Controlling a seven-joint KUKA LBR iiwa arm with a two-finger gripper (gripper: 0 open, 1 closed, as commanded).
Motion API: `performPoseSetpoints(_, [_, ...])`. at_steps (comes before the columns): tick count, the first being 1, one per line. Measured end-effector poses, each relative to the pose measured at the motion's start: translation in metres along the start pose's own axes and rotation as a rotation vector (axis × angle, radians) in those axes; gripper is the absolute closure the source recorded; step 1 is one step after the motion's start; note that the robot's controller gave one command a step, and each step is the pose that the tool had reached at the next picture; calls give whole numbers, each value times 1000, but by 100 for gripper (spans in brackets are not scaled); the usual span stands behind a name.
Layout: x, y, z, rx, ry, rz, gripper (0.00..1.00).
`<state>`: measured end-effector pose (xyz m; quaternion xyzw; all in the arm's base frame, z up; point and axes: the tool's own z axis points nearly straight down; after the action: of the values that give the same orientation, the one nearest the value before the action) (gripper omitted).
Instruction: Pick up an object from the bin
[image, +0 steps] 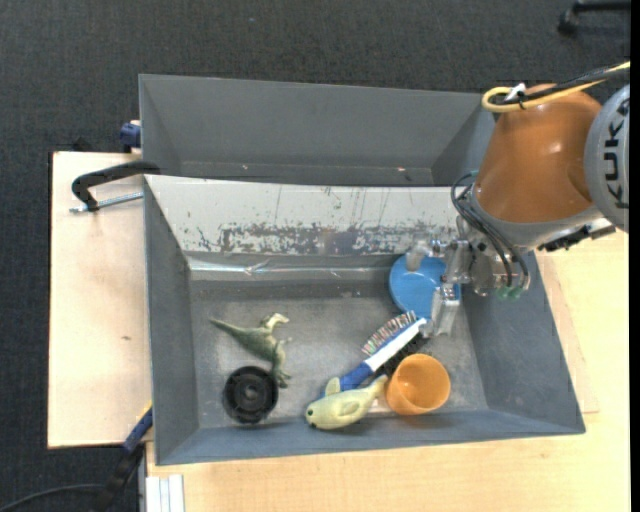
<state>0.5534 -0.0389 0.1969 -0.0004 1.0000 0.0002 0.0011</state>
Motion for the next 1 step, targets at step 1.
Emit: performPoseSetpoints(1, [34,14,130,-2,8,-185,0])
